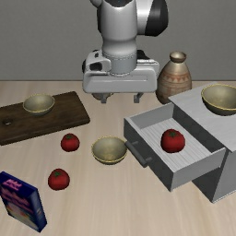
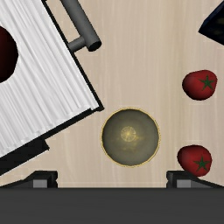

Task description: Pick the tomato in the top layer of the drawer and place it on the porcelain bowl at the top of the cabinet

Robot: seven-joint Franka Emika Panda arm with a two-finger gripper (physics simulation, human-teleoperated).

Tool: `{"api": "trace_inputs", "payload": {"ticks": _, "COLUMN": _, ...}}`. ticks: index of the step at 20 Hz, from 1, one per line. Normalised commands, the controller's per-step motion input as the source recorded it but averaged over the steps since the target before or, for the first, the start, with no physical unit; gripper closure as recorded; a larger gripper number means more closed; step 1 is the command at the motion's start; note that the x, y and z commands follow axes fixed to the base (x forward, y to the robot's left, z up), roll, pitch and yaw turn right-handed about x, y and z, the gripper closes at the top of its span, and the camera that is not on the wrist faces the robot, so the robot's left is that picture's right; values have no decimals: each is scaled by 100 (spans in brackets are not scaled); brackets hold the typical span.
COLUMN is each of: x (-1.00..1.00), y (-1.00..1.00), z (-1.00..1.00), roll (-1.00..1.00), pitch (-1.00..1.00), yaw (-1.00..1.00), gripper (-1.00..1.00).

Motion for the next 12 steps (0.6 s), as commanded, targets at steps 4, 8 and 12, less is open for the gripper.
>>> {"api": "trace_inputs", "payload": {"ticks": 4, "x": 100, "y": 0, "z": 0, "roll": 0, "pitch": 0, "yaw": 0, "gripper": -100}}
{"api": "trace_inputs", "payload": {"ticks": 8, "x": 25, "y": 75, "z": 0, "roll": 0, "pitch": 0, "yaw": 0, "gripper": -100}}
{"api": "trace_inputs", "payload": {"ticks": 12, "x": 0, "y": 100, "z": 0, "roll": 0, "pitch": 0, "yaw": 0, "gripper": -100}}
